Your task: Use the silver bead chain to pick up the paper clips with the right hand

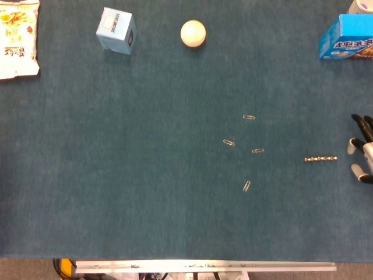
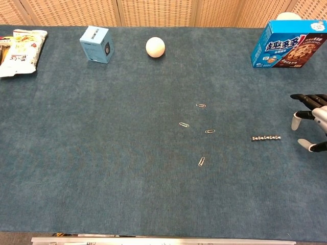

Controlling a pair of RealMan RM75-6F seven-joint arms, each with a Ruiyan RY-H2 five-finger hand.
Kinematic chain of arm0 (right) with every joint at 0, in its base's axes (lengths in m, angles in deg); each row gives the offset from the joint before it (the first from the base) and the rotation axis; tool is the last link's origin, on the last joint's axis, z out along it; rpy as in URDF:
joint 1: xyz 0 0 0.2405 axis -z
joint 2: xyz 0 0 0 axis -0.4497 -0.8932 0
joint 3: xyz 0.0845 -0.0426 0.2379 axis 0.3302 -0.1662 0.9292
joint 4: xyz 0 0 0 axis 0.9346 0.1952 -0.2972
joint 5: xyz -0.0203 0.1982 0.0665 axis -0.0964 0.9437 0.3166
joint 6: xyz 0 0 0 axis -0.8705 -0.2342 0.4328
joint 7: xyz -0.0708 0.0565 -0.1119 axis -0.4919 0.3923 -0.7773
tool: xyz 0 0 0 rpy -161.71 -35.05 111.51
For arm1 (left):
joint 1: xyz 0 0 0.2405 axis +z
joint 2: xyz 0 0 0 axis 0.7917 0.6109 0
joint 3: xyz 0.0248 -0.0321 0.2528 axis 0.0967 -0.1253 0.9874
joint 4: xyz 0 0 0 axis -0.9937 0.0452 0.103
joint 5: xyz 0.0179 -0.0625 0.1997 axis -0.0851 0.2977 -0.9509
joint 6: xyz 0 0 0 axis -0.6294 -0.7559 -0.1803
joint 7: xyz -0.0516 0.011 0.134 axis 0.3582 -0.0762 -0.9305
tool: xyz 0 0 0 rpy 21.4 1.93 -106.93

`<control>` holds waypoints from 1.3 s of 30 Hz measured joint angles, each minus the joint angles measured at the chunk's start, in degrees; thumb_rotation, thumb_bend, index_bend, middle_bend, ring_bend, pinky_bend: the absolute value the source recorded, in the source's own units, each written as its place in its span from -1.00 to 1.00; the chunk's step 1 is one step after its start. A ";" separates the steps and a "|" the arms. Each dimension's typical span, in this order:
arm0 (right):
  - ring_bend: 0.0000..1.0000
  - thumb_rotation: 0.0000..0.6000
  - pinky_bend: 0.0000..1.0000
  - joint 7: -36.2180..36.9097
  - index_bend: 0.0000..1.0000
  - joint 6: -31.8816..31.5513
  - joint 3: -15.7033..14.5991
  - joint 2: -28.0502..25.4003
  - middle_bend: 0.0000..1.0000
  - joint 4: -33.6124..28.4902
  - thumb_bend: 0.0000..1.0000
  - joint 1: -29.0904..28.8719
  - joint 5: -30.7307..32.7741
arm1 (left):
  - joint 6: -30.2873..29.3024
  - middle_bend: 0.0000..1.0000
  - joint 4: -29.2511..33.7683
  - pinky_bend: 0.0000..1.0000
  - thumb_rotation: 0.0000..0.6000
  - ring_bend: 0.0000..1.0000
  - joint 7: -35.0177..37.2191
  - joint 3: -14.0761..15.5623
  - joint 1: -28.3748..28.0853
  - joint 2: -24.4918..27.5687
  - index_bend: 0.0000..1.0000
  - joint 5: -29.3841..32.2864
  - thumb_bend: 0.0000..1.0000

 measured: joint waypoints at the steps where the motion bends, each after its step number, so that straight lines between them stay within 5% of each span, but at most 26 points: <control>1: -1.00 1.00 -0.89 -0.04 -0.02 -0.02 0.03 -0.02 -0.88 -0.30 -0.46 -0.06 0.00 | 0.03 -0.28 0.01 -0.13 1.00 -0.39 -0.01 -0.02 -0.01 0.00 -0.19 0.03 -1.00; 39: -1.00 1.00 -0.89 -17.84 0.14 4.53 4.43 -10.09 -0.73 -20.46 -0.46 -9.03 2.15 | 1.11 -0.28 0.14 -0.13 1.00 -0.39 -0.91 -0.19 -0.24 -0.11 -0.19 0.77 -1.00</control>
